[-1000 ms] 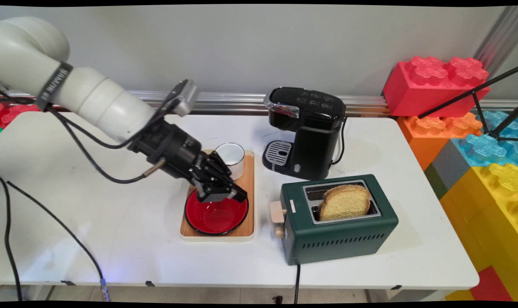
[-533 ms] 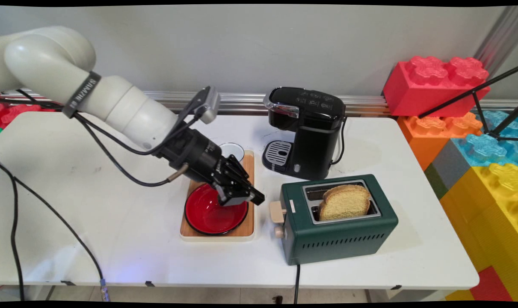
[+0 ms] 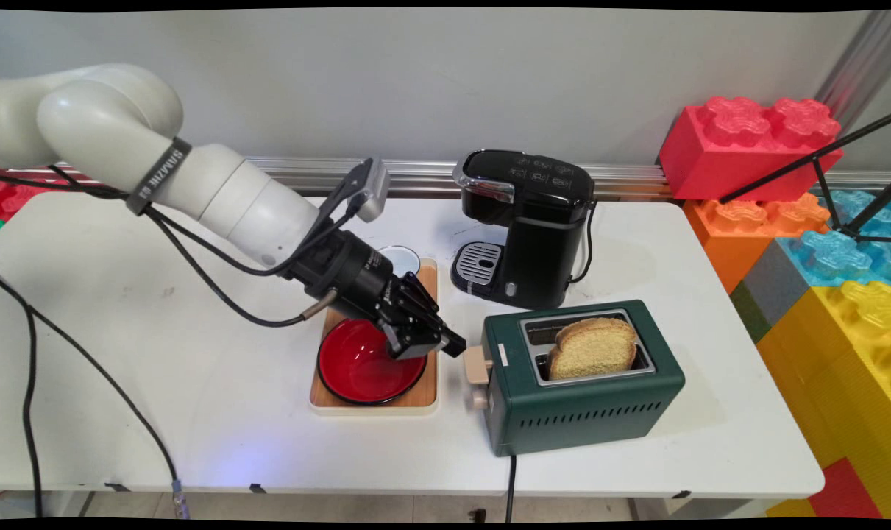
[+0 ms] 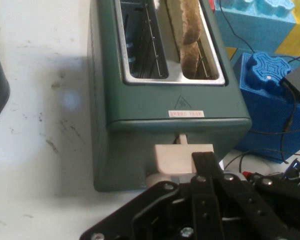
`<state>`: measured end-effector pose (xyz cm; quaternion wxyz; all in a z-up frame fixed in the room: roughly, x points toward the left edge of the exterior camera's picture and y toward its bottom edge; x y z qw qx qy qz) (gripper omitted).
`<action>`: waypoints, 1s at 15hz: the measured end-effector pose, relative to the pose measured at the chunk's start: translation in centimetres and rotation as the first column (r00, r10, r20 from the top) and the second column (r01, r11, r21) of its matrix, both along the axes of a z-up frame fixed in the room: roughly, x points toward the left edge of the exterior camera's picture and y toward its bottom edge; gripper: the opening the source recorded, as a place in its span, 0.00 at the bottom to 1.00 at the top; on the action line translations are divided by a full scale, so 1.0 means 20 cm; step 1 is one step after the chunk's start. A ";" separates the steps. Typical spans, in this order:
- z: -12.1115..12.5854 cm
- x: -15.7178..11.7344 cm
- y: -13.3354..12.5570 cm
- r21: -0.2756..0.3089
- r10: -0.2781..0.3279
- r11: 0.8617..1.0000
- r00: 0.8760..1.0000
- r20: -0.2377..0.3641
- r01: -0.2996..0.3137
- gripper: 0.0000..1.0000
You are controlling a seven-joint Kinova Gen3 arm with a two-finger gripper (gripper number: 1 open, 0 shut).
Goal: Press the toaster switch
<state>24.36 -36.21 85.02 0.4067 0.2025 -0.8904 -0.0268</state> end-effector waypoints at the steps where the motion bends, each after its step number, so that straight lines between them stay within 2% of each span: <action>1: -0.01 0.00 0.00 -0.002 0.000 1.000 1.000 -0.003 0.000 0.00; 15: -0.17 -0.05 0.06 -0.057 0.037 0.998 0.998 -0.050 -0.040 0.00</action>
